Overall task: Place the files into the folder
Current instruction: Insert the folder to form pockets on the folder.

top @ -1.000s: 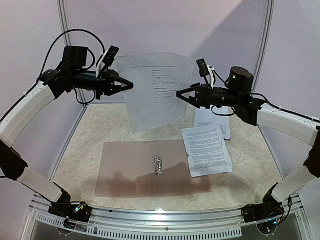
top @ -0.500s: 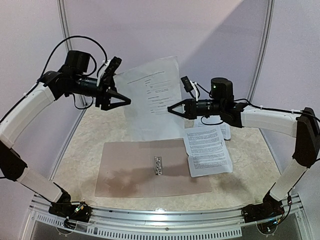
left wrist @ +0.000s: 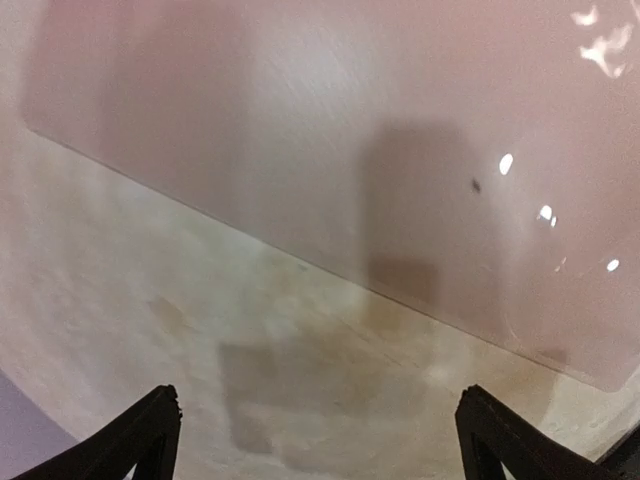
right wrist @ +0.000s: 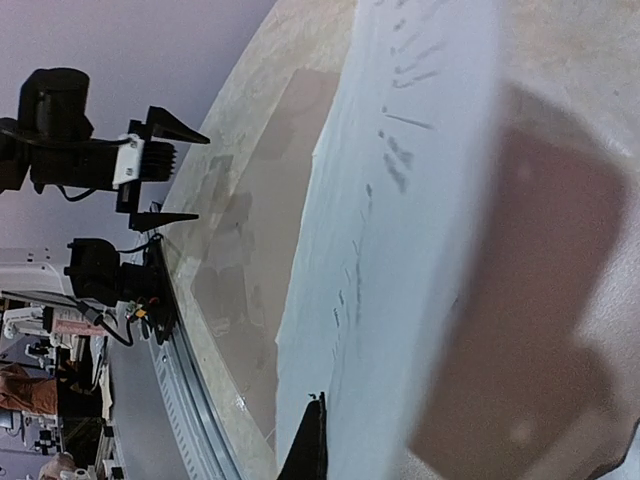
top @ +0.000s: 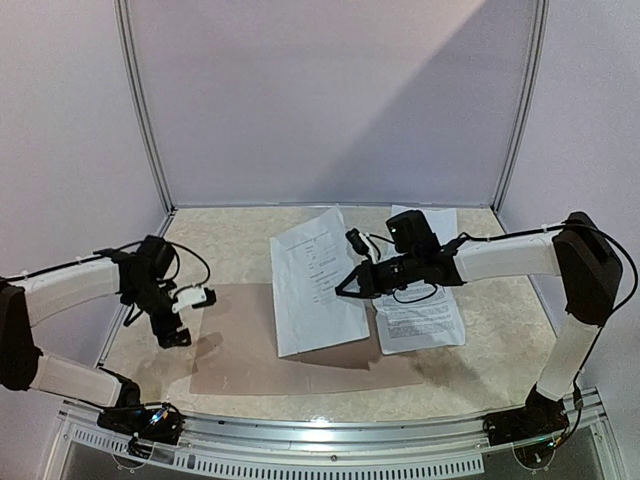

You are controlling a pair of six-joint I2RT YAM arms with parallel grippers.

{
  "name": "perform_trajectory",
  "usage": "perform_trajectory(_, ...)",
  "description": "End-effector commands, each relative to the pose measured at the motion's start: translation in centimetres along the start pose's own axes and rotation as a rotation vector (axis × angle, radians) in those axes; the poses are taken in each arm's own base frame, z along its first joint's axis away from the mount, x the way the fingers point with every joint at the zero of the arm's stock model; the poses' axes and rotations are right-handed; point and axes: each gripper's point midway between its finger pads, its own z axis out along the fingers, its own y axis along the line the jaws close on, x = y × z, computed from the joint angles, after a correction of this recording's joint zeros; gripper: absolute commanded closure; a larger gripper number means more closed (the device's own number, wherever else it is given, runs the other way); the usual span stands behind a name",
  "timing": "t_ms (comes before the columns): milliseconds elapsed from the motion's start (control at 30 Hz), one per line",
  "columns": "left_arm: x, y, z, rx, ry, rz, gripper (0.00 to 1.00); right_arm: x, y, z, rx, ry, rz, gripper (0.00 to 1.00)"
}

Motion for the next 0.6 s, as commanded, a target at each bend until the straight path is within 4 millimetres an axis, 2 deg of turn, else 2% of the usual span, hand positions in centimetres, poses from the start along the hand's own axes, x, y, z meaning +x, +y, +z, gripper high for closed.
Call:
perform_trajectory(0,4.0,-0.7,3.9,-0.054,0.129,-0.027,0.02,3.0,-0.8,1.4,0.06,0.054,0.033,1.0)
perform_trajectory(200,5.4,-2.8,6.2,-0.009,0.141,-0.054,0.02,4.6,-1.0,2.0,0.128,0.061,0.002,1.0)
perform_trajectory(267,5.3,-2.9,6.3,-0.005,0.129,-0.059,0.02,4.6,-1.7,1.7,0.178,0.057,-0.023,1.0)
perform_trajectory(567,4.1,-3.7,6.2,0.032,0.089,-0.031,0.02,4.6,-1.2,1.4,0.167,0.063,-0.051,1.0)
